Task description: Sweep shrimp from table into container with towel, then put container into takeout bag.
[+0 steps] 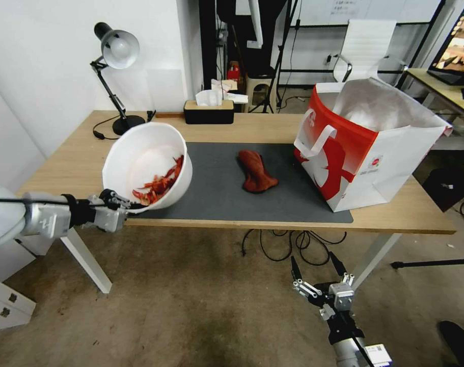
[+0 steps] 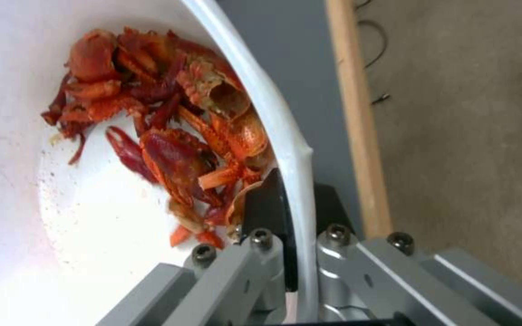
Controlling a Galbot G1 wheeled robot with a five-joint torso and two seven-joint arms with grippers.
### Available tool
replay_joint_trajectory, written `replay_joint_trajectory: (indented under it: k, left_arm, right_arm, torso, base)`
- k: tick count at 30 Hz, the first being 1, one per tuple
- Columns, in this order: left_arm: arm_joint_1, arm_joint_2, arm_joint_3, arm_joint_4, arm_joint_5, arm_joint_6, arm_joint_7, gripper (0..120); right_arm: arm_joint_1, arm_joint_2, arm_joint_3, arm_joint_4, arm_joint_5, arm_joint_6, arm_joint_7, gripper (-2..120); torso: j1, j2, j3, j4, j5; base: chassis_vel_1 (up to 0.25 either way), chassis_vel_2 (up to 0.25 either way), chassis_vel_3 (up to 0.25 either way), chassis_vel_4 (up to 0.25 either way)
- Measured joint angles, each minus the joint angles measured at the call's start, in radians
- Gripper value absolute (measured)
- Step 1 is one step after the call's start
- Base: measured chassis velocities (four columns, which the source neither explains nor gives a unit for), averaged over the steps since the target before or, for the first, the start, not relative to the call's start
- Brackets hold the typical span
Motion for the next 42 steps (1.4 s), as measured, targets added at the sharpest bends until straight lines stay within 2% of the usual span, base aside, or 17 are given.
replay_joint_trajectory:
  k: [3, 8, 11, 13, 15, 22, 24, 25, 29, 30, 33, 34, 37, 38, 41, 42]
  left_arm:
    - [-0.006, 0.002, 0.030, -0.006, -0.032, 0.089, -0.065, 0]
    - [-0.011, -0.002, 0.045, -0.006, -0.068, 0.125, -0.095, 0]
    - [-0.024, -0.015, 0.067, -0.010, -0.107, 0.162, -0.142, 0]
    - [-0.033, -0.020, 0.080, -0.010, -0.107, 0.163, -0.143, 0]
    - [-0.108, -0.045, 0.170, -0.007, -0.082, 0.135, -0.114, 0]
    - [-0.135, -0.064, 0.205, 0.009, -0.042, 0.100, -0.092, 0]
    - [-0.191, -0.073, 0.246, 0.021, -0.018, 0.076, -0.084, 0]
    - [-0.191, -0.073, 0.246, 0.021, -0.018, 0.076, -0.084, 0]
    - [-0.272, -0.102, 0.309, 0.039, 0.007, 0.030, -0.071, 0]
    - [-0.272, -0.102, 0.309, 0.039, 0.007, 0.030, -0.071, 0]
    - [-0.342, -0.130, 0.377, 0.065, 0.041, 0.000, -0.068, 0]
    - [-0.342, -0.130, 0.377, 0.065, 0.041, 0.000, -0.068, 0]
    - [-0.419, -0.160, 0.449, 0.090, 0.081, -0.023, -0.057, 0]
    - [-0.419, -0.160, 0.449, 0.090, 0.081, -0.023, -0.057, 0]
    - [-0.467, -0.177, 0.506, 0.103, 0.105, -0.038, -0.053, 0]
    - [-0.467, -0.177, 0.506, 0.103, 0.105, -0.038, -0.053, 0]
  right_arm:
    - [0.000, 0.010, 0.000, -0.005, -0.011, 0.000, 0.000, 100]
    - [0.001, 0.016, -0.001, -0.006, -0.020, 0.000, 0.000, 100]
    - [0.005, 0.025, -0.006, -0.007, -0.028, -0.005, 0.000, 100]
    - [0.005, 0.028, -0.008, -0.007, -0.031, -0.007, 0.000, 100]
    - [0.005, 0.038, -0.013, -0.009, -0.041, -0.012, 0.000, 100]
    - [-0.007, 0.051, -0.010, -0.005, -0.057, -0.012, 0.000, 100]
    - [-0.014, 0.067, -0.008, -0.002, -0.074, -0.012, 0.000, 100]
    - [-0.014, 0.067, -0.008, -0.002, -0.074, -0.012, 0.000, 100]
    - [-0.027, 0.093, -0.009, -0.001, -0.101, -0.009, -0.001, 100]
    - [-0.027, 0.093, -0.009, -0.001, -0.101, -0.009, -0.001, 100]
    - [-0.031, 0.095, -0.005, -0.001, -0.105, -0.006, -0.002, 100]
    - [-0.031, 0.095, -0.005, -0.001, -0.105, -0.006, -0.002, 100]
    - [-0.028, 0.083, 0.005, -0.002, -0.097, -0.005, -0.001, 100]
    - [-0.028, 0.083, 0.005, -0.002, -0.097, -0.005, -0.001, 100]
    - [-0.027, 0.082, 0.007, -0.003, -0.094, -0.005, -0.001, 100]
    - [-0.027, 0.082, 0.007, -0.003, -0.094, -0.005, -0.001, 100]
  torso:
    - [0.000, 0.000, 0.000, -0.0001, 0.0000]
    - [0.000, 0.000, 0.000, 0.0000, -0.0001]
    - [0.000, 0.000, 0.000, 0.0000, -0.0001]
    - [0.000, 0.000, 0.000, 0.0000, -0.0001]
    - [0.000, 0.000, 0.000, -0.0004, -0.0002]
    - [0.000, 0.000, 0.000, -0.0001, -0.0003]
    - [0.000, 0.000, 0.000, 0.0000, -0.0001]
    - [0.000, 0.000, 0.000, 0.0000, -0.0001]
    - [0.000, 0.000, 0.000, -0.0001, 0.0000]
    - [0.000, 0.000, 0.000, -0.0001, 0.0000]
    - [0.000, 0.000, 0.000, -0.0001, -0.0001]
    - [0.000, 0.000, 0.000, -0.0001, -0.0001]
    - [0.000, 0.000, 0.000, -0.0002, -0.0002]
    - [0.000, 0.000, 0.000, -0.0002, -0.0002]
    - [0.000, 0.000, 0.000, -0.0001, -0.0001]
    - [0.000, 0.000, 0.000, -0.0001, -0.0001]
  base:
    - [0.000, 0.000, 0.000, 0.000]
    - [0.000, 0.000, 0.000, 0.000]
    - [0.000, 0.000, 0.000, 0.000]
    - [0.000, 0.000, 0.000, 0.000]
    - [0.000, 0.000, 0.000, 0.000]
    - [0.000, 0.000, 0.000, 0.000]
    - [0.000, 0.000, 0.000, 0.000]
    - [0.000, 0.000, 0.000, 0.000]
    - [0.000, 0.000, 0.000, 0.000]
    - [0.000, 0.000, 0.000, 0.000]
    - [0.000, 0.000, 0.000, 0.000]
    - [0.000, 0.000, 0.000, 0.000]
    - [0.000, 0.000, 0.000, 0.000]
    - [0.000, 0.000, 0.000, 0.000]
    - [0.000, 0.000, 0.000, 0.000]
    - [0.000, 0.000, 0.000, 0.000]
